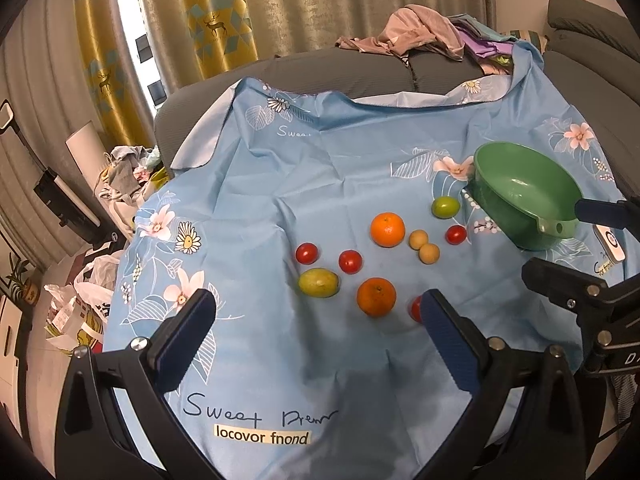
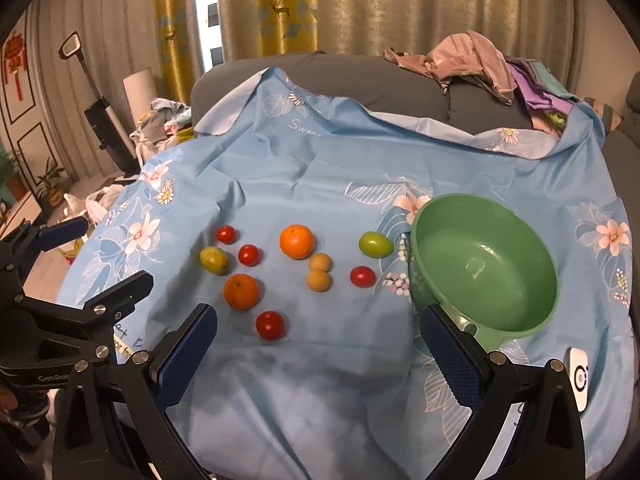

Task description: Organize fruits

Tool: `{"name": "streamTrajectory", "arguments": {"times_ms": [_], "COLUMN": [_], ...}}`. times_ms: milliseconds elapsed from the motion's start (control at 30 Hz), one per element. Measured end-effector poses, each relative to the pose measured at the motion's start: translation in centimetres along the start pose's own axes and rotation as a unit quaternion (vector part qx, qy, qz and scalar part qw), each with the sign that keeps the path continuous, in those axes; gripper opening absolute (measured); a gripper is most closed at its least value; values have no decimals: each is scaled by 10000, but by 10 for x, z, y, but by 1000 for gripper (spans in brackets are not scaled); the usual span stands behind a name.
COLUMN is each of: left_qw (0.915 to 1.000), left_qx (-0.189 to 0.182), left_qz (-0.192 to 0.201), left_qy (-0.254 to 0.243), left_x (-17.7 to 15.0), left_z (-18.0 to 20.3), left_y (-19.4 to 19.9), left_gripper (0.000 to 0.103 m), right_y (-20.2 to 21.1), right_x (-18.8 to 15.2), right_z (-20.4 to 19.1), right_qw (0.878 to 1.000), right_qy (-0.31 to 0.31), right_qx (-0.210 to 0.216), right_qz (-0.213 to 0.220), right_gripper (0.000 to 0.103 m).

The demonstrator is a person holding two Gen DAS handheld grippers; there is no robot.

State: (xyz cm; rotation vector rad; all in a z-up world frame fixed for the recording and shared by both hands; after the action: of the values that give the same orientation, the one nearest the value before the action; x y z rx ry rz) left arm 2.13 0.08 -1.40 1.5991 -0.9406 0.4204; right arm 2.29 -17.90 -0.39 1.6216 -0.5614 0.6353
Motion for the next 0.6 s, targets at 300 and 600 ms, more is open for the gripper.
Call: {"name": "streamTrajectory", "arguments": {"times_ms": [300,600], "left_qw": [10000,9997], "left_qx": [9,-118], "left_qz": [44,91], "left_qy": [67,188], "left_x": [-3,-1], "left_z": [-2,-4], "left_y": [-2,-2], "left_gripper": [102,102], "right_y": [0,-2], "right_x": [-1,-1], "right_z": [-1,-2], "right_qw": [10000,10000], "right_qy": [-5,27], "right_qx": [9,23], "right_qz": [-8,-43], "right_gripper": [102,102]}}
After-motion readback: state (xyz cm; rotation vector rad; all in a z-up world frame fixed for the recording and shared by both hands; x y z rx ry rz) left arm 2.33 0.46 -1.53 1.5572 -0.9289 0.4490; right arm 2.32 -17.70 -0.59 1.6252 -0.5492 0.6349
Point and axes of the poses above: each gripper's, at about its wrist camera, not at the fingertips, and y roughly against the way its jaws point, z to its right, x to its top, the point moved 1 cm from there along -y, roughly the way its jaws point, and after that the axes turned 10 degrees about -y, right-handed, at the moved point
